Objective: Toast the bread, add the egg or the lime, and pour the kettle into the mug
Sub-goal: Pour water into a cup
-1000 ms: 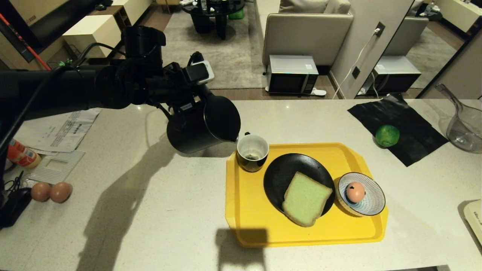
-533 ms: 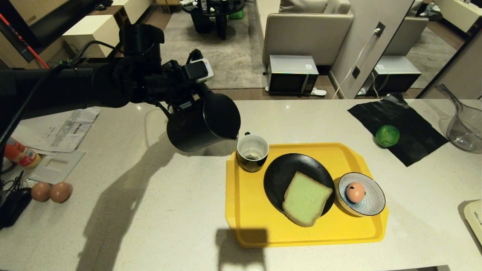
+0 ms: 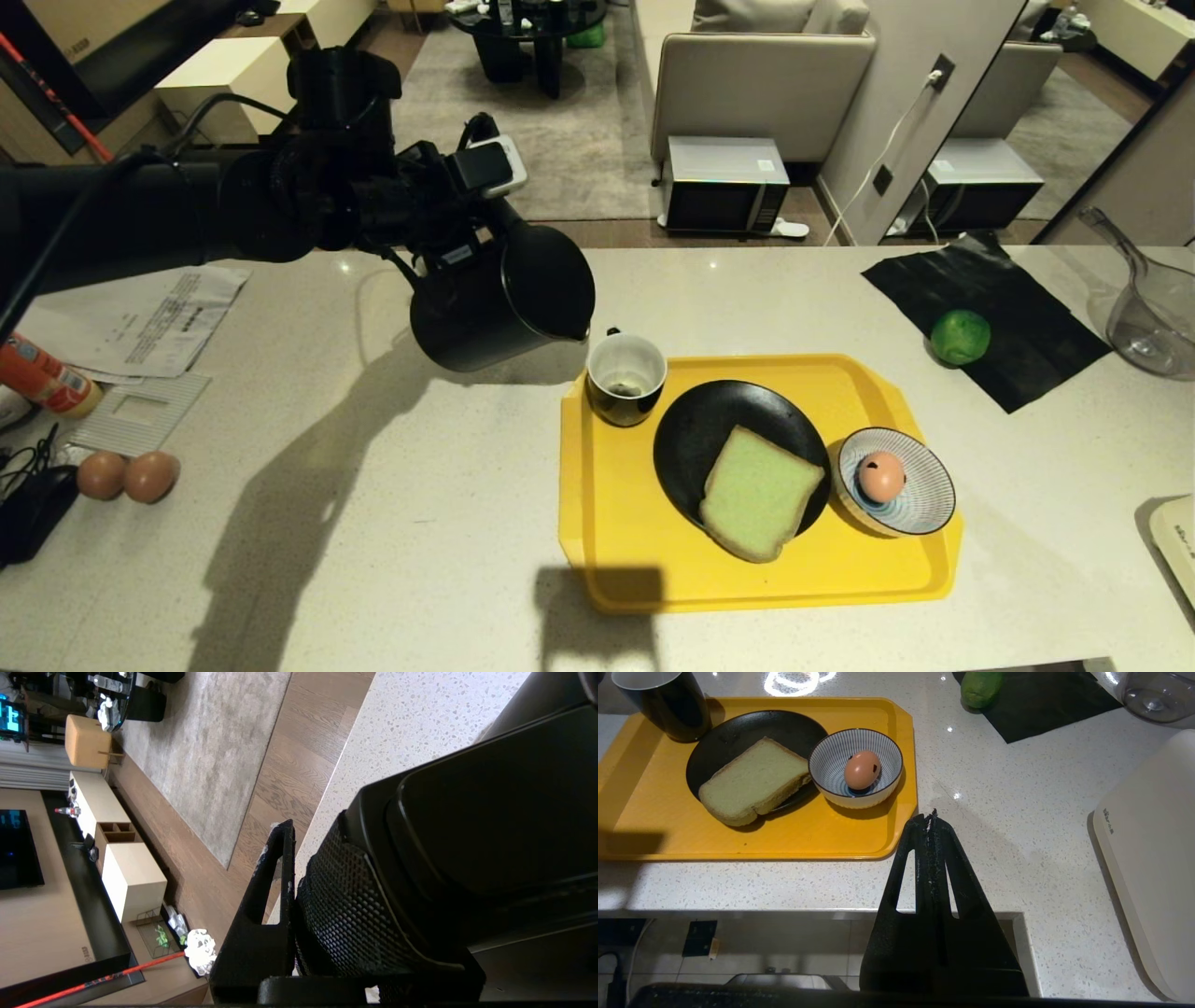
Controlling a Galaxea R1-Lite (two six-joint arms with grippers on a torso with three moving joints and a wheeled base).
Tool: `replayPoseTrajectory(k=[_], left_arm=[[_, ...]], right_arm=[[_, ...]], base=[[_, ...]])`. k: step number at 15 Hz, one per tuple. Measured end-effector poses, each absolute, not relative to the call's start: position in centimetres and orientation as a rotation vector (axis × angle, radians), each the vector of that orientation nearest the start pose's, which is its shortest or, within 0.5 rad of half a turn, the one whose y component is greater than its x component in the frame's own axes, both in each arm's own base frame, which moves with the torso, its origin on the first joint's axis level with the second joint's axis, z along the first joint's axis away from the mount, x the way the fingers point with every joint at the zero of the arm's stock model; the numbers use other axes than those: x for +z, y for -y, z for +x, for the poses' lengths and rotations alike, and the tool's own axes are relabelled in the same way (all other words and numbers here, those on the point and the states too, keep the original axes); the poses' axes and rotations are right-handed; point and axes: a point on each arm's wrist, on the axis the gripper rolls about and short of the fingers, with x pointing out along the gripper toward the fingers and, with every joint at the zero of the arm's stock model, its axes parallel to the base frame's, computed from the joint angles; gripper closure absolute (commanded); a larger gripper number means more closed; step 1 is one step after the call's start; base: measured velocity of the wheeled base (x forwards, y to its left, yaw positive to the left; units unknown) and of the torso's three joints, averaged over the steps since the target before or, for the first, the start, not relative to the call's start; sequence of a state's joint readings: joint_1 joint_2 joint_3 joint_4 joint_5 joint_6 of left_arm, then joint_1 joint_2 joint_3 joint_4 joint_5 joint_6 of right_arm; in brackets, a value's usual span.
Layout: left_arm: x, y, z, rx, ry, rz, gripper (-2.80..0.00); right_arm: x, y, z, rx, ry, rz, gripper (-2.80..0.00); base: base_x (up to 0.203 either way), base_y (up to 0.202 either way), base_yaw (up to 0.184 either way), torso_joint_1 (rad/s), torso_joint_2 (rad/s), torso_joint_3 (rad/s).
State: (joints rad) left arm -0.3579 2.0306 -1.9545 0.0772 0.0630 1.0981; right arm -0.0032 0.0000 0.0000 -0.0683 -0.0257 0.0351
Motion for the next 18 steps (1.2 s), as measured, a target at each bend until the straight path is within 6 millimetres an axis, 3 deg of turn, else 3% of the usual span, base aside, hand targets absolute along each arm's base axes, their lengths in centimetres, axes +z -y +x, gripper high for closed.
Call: replayPoseTrajectory(k=[18], left_arm=[[32.9,15.3,37.1,-0.357,0.050,1.119,0.00]], right_arm=[[8.2,0.0,-2.3,-0.024,0.069,0.028,0.00]], base=[[0.000,0.000,0.000,0.016,-0.03,-0.013]])
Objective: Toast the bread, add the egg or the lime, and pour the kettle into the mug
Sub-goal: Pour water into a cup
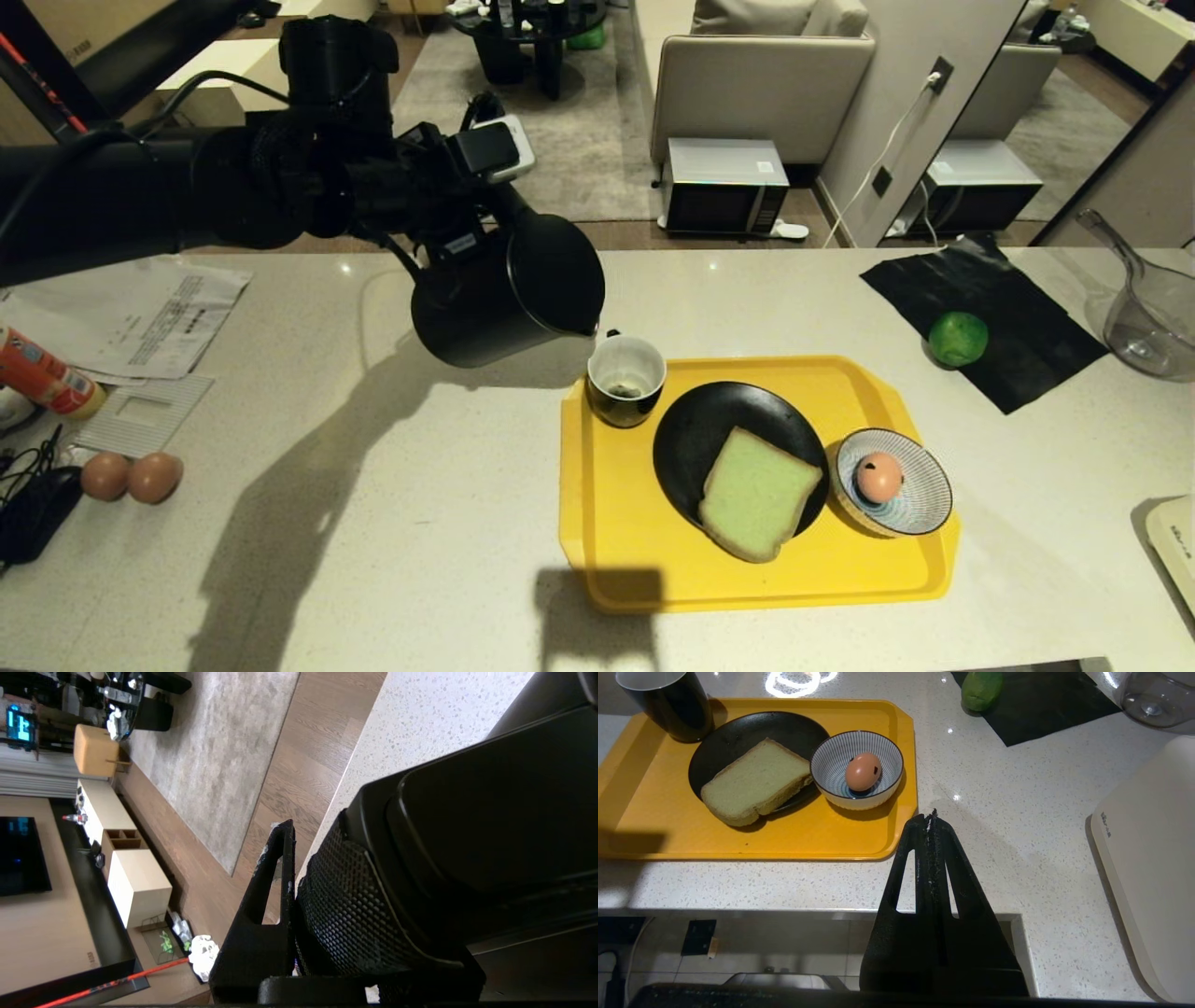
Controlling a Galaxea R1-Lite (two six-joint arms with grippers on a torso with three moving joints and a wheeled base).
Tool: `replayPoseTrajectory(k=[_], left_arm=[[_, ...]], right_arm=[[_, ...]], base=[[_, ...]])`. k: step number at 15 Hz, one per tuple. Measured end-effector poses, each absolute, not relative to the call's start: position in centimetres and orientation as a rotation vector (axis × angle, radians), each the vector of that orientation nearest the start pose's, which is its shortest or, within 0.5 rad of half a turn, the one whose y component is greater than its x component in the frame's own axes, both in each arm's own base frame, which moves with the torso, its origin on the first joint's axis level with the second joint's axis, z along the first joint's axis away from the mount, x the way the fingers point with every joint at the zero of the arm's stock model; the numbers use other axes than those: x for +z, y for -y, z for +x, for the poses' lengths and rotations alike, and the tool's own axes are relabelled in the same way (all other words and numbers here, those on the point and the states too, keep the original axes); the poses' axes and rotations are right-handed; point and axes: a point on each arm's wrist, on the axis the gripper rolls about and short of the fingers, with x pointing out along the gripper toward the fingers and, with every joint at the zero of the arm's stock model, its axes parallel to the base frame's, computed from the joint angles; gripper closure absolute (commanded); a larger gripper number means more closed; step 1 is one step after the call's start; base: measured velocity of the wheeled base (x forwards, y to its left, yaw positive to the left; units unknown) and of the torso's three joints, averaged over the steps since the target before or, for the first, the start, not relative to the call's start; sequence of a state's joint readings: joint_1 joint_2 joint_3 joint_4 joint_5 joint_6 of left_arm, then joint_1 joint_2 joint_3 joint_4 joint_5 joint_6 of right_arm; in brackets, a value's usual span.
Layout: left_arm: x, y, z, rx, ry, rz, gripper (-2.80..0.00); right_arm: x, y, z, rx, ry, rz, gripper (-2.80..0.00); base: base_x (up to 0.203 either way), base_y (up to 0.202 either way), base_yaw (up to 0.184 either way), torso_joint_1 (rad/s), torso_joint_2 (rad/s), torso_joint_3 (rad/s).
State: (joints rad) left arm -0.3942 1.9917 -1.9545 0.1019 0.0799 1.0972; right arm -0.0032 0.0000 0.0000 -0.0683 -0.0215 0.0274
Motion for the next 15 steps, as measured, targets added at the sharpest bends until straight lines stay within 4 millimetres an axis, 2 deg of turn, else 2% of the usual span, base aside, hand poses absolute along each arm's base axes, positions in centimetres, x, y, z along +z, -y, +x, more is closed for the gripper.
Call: replayPoseTrajectory(k=[15], left_arm=[[32.69,15.42,36.98,-0.319,0.008,1.150,0.00]], right_arm=[[8.25,0.04,-2.30,-0.023,0.069,0.028,0.00]], base=[[0.000,0.000,0.000,0.004,-0.01,-0.004]])
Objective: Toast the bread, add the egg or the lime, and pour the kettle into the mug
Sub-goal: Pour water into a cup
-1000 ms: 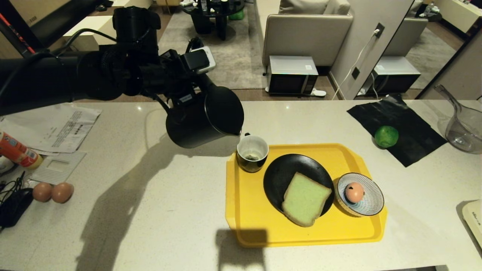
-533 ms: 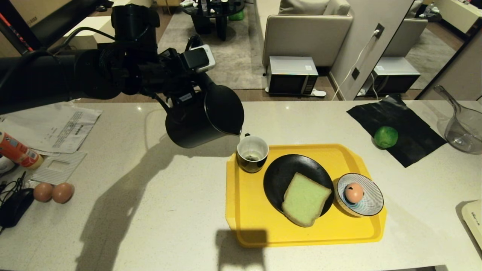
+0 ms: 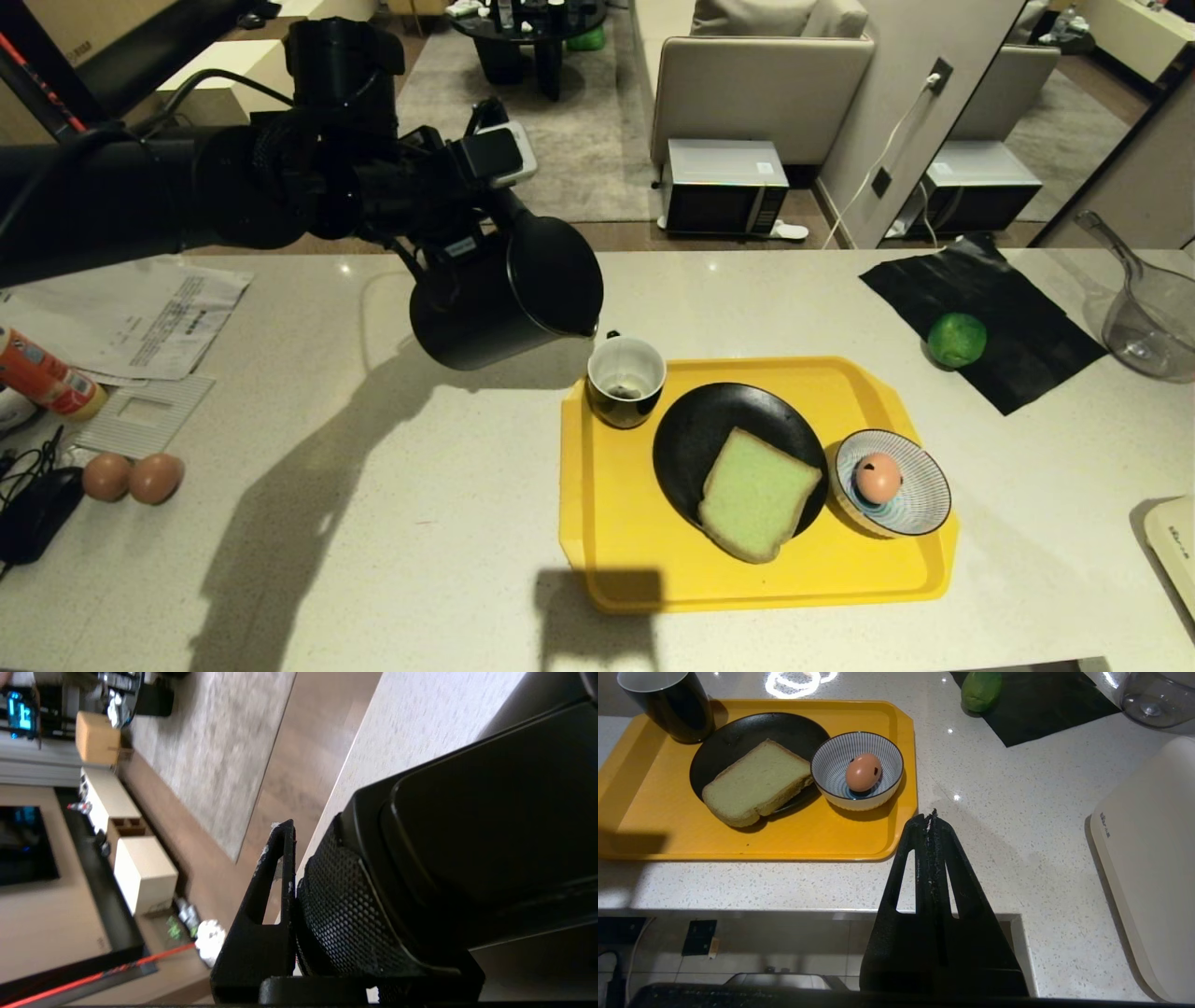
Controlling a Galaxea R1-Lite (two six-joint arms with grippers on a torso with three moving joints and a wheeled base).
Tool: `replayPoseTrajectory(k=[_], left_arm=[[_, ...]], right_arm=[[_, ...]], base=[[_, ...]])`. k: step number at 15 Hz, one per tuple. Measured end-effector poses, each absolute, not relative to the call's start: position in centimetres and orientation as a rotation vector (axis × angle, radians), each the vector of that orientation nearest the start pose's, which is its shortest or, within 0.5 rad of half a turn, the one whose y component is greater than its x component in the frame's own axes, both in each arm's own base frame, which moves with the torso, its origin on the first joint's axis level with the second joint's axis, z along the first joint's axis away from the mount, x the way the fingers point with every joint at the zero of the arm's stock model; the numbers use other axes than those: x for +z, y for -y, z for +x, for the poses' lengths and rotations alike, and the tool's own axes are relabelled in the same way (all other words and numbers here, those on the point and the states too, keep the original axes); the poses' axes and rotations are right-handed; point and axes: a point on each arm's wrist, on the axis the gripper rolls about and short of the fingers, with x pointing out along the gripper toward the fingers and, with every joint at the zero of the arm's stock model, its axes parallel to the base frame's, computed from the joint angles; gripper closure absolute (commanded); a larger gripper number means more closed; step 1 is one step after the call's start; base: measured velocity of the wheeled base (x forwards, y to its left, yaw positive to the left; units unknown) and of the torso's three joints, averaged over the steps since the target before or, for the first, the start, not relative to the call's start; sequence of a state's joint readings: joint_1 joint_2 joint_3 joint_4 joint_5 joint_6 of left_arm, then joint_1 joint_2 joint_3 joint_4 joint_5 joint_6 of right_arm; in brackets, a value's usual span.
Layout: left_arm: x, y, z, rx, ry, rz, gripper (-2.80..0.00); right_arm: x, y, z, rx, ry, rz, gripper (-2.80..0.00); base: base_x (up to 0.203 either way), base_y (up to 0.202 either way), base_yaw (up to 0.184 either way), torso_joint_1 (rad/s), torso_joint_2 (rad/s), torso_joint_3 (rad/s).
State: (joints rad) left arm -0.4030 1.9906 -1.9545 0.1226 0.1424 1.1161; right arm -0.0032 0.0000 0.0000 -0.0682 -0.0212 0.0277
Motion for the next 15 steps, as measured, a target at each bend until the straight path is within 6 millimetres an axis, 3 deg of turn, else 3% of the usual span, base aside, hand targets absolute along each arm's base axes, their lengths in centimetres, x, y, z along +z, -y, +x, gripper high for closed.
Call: replayPoseTrajectory(k=[15], left_arm=[[32.19,15.88,36.98,-0.283,-0.040,1.211,0.00]], right_arm=[[8.25,0.02,-2.30,-0.016,0.069,0.008,0.00]], base=[[0.000,0.000,0.000,0.037,-0.07,-0.033]])
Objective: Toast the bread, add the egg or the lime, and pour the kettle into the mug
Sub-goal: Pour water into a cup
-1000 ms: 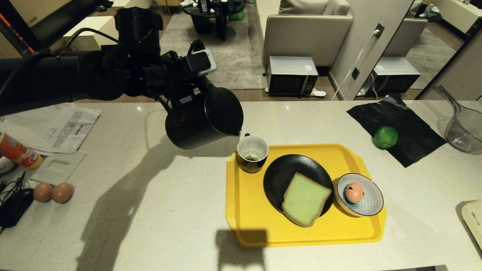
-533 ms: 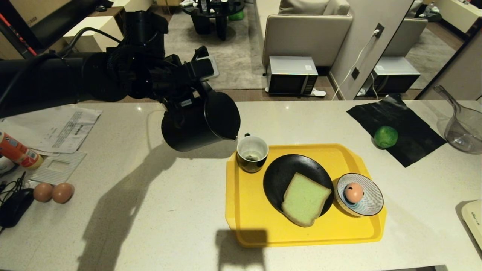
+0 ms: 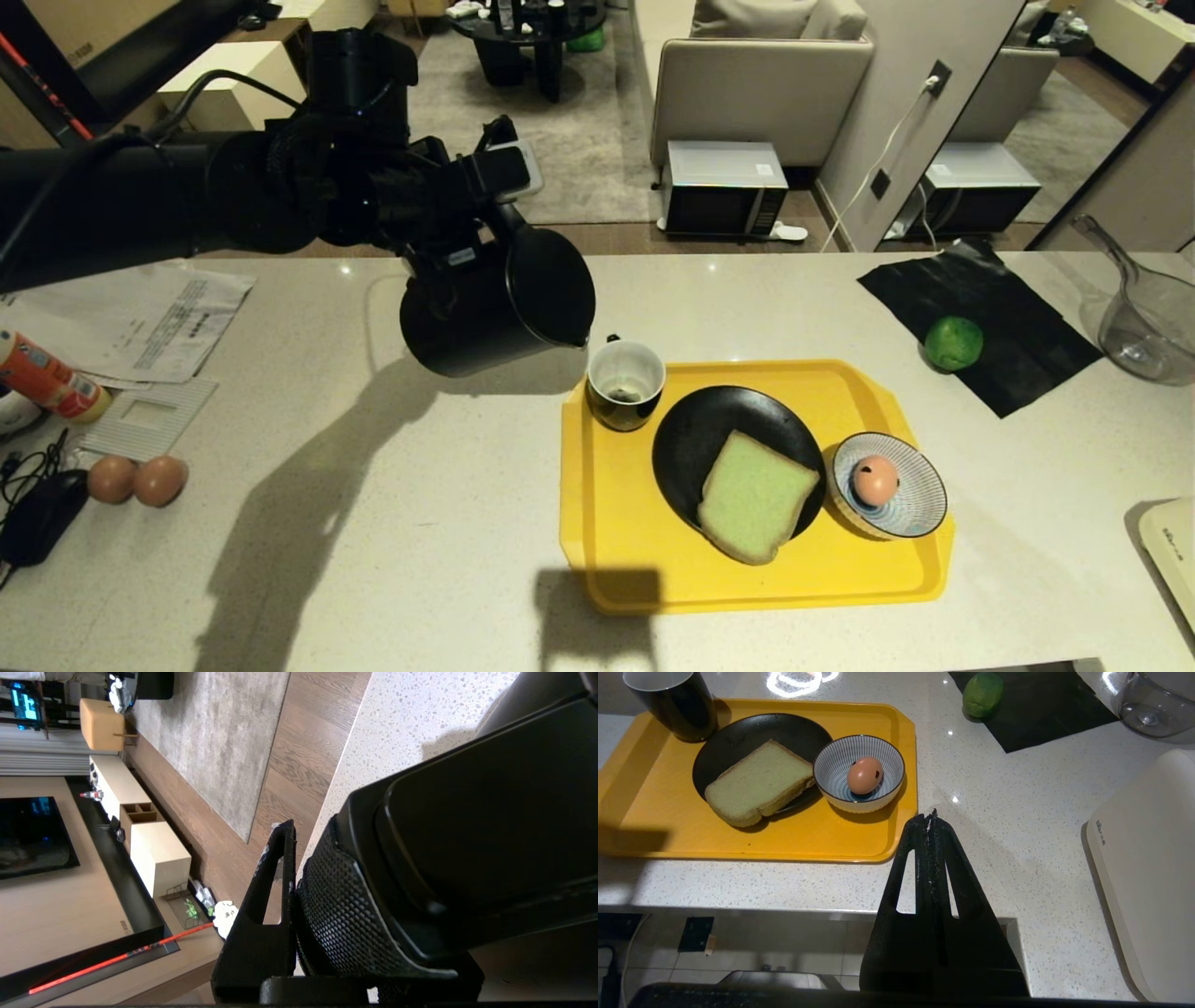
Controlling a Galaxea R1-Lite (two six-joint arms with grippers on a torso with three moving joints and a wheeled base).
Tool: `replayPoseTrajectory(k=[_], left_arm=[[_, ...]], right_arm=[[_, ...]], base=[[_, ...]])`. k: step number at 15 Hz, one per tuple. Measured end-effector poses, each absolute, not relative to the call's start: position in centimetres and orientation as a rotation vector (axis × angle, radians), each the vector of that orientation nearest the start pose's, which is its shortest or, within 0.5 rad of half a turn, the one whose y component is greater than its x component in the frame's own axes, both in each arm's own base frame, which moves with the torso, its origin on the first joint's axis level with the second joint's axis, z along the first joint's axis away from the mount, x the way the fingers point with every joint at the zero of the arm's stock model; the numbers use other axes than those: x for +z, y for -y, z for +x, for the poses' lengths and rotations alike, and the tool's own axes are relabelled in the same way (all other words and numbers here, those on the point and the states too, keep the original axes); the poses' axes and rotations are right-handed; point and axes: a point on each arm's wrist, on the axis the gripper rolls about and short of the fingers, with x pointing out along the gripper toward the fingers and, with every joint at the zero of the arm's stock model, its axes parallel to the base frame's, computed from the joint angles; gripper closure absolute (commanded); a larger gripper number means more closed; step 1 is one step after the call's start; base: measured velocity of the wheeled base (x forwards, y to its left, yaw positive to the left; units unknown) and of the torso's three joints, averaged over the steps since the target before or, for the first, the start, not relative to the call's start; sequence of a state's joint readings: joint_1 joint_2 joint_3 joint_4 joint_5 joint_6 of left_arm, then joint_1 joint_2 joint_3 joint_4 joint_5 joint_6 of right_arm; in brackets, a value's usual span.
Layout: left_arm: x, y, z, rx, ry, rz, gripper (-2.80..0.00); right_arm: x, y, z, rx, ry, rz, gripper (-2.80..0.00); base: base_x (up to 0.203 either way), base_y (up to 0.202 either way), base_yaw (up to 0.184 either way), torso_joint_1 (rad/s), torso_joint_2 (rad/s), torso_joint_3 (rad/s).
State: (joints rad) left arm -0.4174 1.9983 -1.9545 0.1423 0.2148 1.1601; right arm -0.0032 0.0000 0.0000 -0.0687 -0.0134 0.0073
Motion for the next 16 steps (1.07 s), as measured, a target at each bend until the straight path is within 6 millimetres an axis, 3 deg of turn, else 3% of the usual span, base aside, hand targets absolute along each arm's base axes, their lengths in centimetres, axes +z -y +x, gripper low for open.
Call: replayPoseTrajectory(k=[16], left_arm=[[32.19,16.15,36.88,-0.286,-0.038,1.193,0.00]], right_arm=[[8.25,0.05,-2.30,-0.028,0.069,0.036,0.00]], base=[[0.000,0.000,0.000,0.037,-0.07,-0.031]])
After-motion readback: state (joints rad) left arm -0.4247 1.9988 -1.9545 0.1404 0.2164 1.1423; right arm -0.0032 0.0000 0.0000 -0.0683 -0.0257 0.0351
